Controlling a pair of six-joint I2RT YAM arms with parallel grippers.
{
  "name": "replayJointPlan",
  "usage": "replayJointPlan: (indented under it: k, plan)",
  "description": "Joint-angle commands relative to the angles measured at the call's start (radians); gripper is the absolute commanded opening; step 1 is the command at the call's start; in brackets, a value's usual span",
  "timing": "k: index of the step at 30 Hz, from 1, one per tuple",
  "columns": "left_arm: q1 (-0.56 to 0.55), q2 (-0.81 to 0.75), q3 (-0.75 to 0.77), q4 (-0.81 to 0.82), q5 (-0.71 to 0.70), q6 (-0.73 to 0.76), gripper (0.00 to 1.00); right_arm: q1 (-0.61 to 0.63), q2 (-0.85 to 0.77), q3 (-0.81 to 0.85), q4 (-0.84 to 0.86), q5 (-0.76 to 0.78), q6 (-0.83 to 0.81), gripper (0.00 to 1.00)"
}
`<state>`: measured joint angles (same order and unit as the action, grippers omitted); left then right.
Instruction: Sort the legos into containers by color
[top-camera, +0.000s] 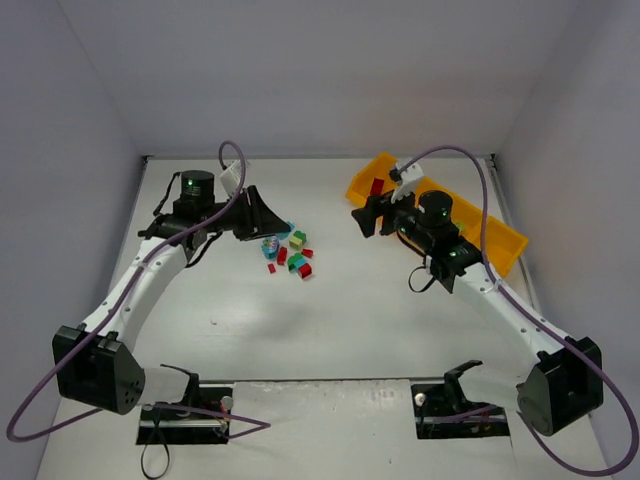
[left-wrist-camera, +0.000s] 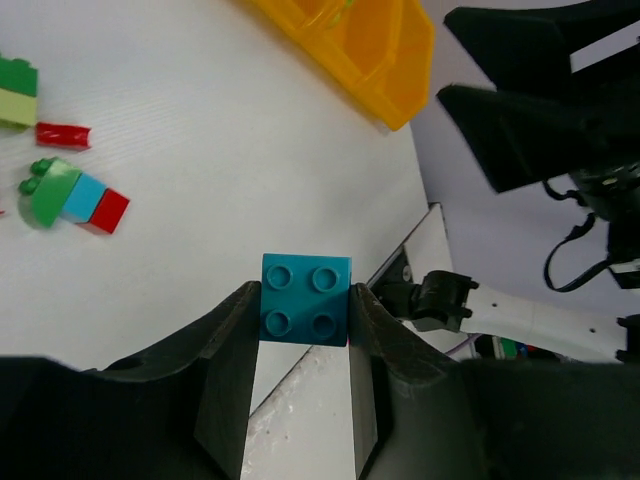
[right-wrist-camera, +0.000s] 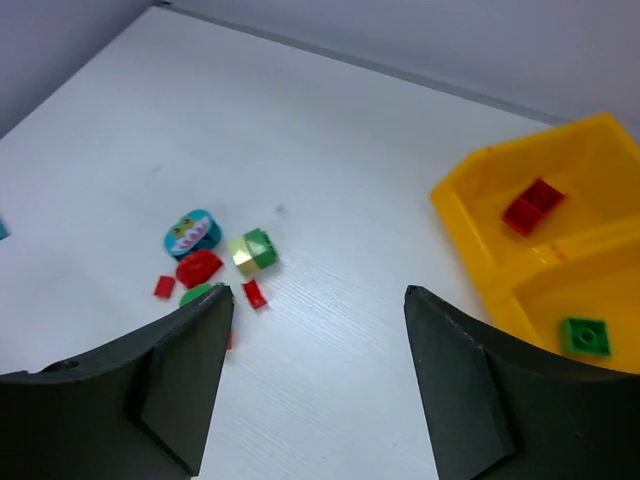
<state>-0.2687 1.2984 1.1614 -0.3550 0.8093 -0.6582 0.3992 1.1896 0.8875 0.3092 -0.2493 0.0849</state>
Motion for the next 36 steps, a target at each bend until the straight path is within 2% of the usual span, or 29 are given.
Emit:
replayJointPlan:
  k: [1, 2, 5, 16, 19, 36]
  plan:
    - [-0.013, 0.008, 0.083, 0.172, 0.128, -0.128, 0.01, 0.061, -0.021, 0.033, 0.126, -0.154, -0.074, 0.68]
    - [-0.017, 0.012, 0.089, 0.186, 0.137, -0.145, 0.01, 0.076, -0.021, 0.044, 0.125, -0.166, -0.077, 0.73]
    - [-0.021, 0.022, 0.11, 0.224, 0.166, -0.208, 0.01, 0.131, -0.001, 0.099, 0.104, -0.188, -0.12, 0.78]
    - [-0.035, 0.091, 0.129, 0.333, 0.179, -0.386, 0.01, 0.247, 0.079, 0.211, 0.094, -0.232, -0.146, 0.8]
    - [-0.041, 0.102, 0.115, 0.421, 0.183, -0.438, 0.01, 0.256, 0.096, 0.226, 0.097, -0.235, -0.151, 0.79]
    - [-0.079, 0.118, 0.109, 0.476, 0.189, -0.462, 0.01, 0.265, 0.156, 0.255, 0.151, -0.226, -0.14, 0.68]
